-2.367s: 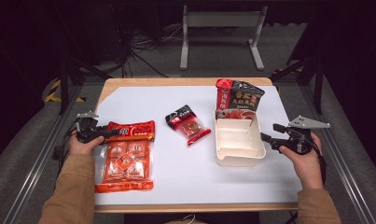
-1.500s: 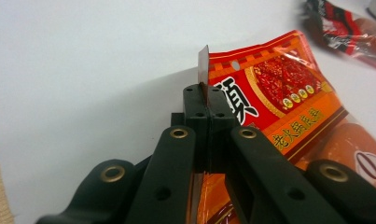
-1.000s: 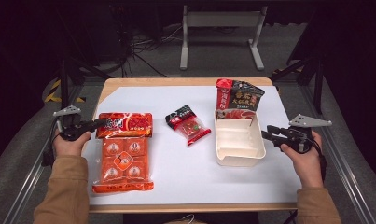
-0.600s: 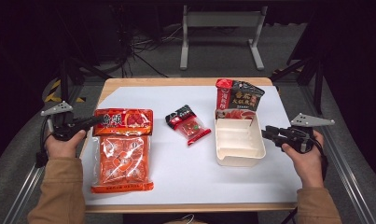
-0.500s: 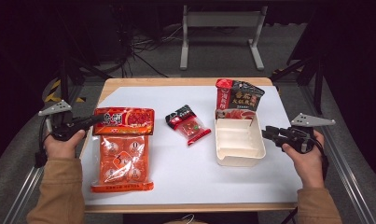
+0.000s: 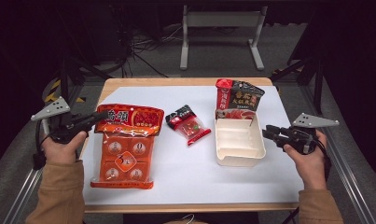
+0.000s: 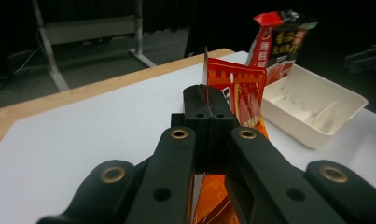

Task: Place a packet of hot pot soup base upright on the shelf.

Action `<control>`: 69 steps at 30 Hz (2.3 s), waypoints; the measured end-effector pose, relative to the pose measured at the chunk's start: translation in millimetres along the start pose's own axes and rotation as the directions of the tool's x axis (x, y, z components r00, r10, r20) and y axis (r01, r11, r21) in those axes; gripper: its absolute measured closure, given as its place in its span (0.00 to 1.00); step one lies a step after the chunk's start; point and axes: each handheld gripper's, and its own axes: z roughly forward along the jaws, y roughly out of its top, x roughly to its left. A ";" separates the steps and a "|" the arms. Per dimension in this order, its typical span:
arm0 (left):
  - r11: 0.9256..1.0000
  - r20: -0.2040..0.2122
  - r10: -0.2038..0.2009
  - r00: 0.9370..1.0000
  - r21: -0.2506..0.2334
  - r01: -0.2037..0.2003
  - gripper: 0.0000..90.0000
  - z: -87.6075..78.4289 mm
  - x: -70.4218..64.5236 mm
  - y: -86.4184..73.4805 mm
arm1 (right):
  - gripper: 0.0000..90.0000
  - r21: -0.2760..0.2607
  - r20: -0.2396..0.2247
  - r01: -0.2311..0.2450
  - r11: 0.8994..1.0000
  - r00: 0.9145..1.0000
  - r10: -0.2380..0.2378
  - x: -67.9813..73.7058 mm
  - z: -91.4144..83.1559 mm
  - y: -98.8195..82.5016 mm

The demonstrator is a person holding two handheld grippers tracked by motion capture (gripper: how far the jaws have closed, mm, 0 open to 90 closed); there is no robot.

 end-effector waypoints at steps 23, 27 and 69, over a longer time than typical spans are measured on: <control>0.980 0.137 0.177 0.975 -0.110 -0.163 1.00 -20.1 -68.4 28.1 | 0.73 -0.074 -0.078 0.033 0.997 0.996 -0.039 7.1 -2.8 4.6; 0.976 0.125 0.196 0.973 -0.117 -0.181 1.00 -20.1 -73.1 29.7 | 0.70 -0.095 -0.092 0.041 0.995 0.994 -0.050 9.7 -2.4 6.6; 0.967 0.277 0.236 0.931 -0.158 -0.198 1.00 26.2 -120.2 43.3 | 0.50 -0.260 -0.353 0.153 0.953 0.904 -0.241 111.2 64.0 80.5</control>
